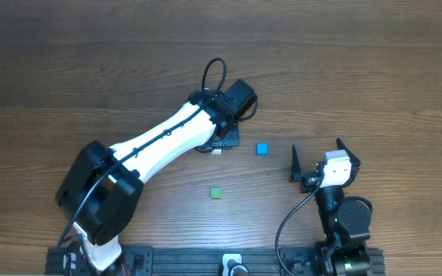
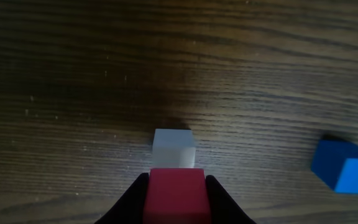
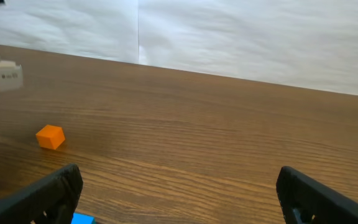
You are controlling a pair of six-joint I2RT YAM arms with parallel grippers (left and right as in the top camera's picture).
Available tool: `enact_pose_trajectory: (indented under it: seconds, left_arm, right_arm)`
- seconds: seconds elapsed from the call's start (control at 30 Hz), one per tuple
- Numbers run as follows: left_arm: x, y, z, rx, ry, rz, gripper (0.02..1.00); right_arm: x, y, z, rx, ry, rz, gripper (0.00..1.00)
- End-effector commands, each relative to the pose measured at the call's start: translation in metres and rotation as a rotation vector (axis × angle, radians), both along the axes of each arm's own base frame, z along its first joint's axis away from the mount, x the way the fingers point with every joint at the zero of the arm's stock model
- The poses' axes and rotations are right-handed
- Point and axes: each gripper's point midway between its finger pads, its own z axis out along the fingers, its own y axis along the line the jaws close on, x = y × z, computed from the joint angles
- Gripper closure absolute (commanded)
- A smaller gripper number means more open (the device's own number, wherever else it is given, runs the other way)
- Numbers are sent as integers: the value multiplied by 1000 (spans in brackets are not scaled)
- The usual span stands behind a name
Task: Stack Cubes
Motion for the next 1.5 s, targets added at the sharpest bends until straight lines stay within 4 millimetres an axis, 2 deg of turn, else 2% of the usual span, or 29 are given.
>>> enact_pose_trajectory:
  seconds: [0.03, 1.5]
  left_arm:
    - [5, -1, -8, 10, 9, 20, 941]
    - [5, -2, -20, 23, 26, 20, 928]
  right_arm:
    - [0, 0, -2, -1, -1, 4, 7]
    - [0, 0, -2, -1, -1, 4, 7]
